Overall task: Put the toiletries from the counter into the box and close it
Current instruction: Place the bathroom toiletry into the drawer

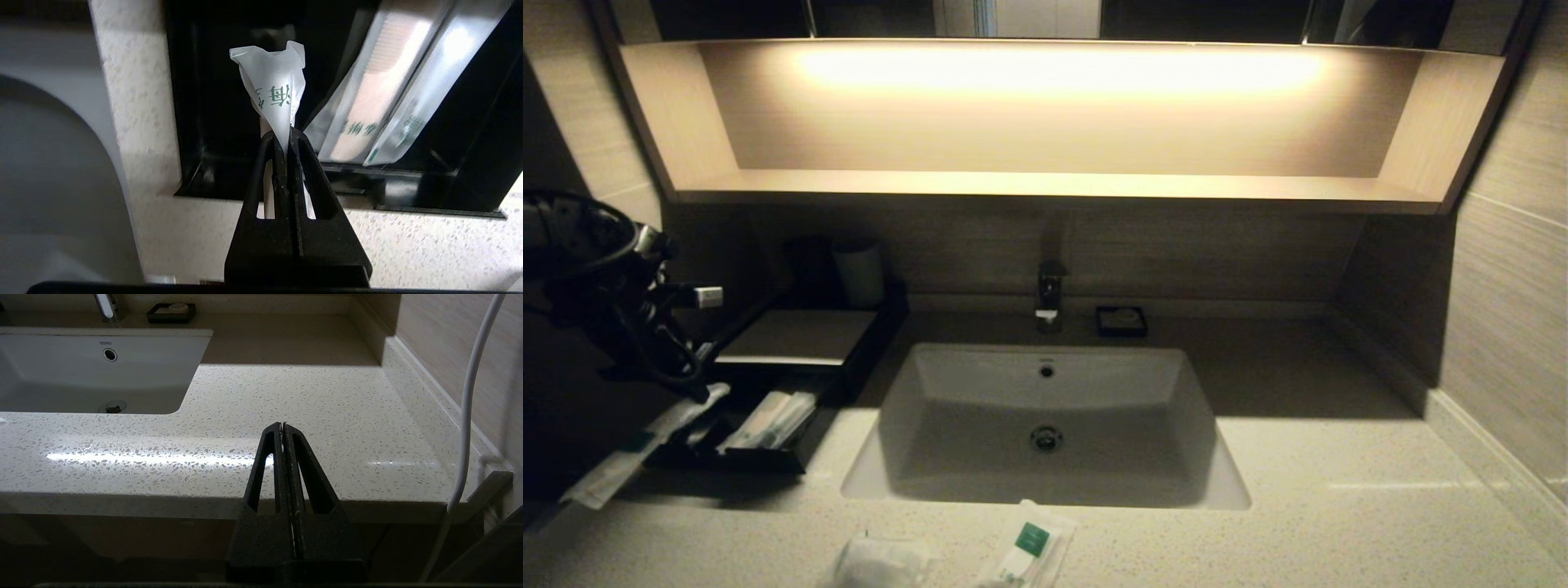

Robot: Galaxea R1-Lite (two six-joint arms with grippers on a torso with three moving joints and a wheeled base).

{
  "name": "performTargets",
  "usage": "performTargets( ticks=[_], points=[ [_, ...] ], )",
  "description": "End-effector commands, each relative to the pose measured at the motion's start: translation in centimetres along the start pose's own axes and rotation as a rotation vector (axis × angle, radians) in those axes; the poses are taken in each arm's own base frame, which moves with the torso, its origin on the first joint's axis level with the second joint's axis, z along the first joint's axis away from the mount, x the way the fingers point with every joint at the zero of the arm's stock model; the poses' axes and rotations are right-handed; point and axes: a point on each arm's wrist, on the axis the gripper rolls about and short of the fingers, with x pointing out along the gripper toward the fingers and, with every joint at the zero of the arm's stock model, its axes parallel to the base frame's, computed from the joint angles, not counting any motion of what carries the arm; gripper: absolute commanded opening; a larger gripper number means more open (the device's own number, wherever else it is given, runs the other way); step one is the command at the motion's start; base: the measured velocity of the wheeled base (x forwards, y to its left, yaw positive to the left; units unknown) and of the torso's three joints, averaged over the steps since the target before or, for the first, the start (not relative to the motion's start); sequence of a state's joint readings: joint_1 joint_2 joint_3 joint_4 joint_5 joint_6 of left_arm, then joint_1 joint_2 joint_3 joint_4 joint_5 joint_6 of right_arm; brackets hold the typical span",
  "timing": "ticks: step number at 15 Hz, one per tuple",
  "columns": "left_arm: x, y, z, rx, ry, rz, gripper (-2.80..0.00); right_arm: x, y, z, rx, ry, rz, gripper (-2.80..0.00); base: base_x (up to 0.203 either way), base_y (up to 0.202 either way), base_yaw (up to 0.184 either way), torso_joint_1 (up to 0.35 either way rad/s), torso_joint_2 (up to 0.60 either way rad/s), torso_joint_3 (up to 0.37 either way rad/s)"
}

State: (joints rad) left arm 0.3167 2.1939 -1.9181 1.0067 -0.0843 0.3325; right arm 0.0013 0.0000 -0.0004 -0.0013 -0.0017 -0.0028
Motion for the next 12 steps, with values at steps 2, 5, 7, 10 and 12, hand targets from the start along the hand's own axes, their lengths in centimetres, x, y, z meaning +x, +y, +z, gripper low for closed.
performTargets(
  ticks=[2, 5, 7, 10, 12],
  points=[
    [0.7, -0.5, 0.3, 0.013, 0.004, -0.006, -2.80, 0.0, 0.0, -0.1, 0.000, 0.002, 0.000, -2.80, 0.000, 0.000, 0.000, 0.000, 0.00, 0.000],
    [0.9, -0.6, 0.5, 0.018, 0.001, -0.006, -2.80, 0.0, 0.0, -0.1, 0.000, 0.002, 0.000, -2.80, 0.000, 0.000, 0.000, 0.000, 0.00, 0.000],
    [1.1, -0.5, 0.6, 0.019, -0.003, -0.004, -2.80, 0.0, 0.0, -0.1, 0.000, 0.002, 0.000, -2.80, 0.000, 0.000, 0.000, 0.000, 0.00, 0.000],
    [1.4, -0.4, 0.7, 0.022, -0.006, 0.003, -2.80, 0.0, 0.0, -0.1, 0.000, 0.002, 0.000, -2.80, 0.000, 0.000, 0.000, 0.000, 0.00, 0.000],
    [1.6, -0.3, 0.8, 0.021, -0.008, 0.005, -2.80, 0.0, 0.0, 0.0, 0.000, 0.000, 0.000, -2.80, 0.000, 0.000, 0.000, 0.000, 0.00, 0.000]
  ],
)
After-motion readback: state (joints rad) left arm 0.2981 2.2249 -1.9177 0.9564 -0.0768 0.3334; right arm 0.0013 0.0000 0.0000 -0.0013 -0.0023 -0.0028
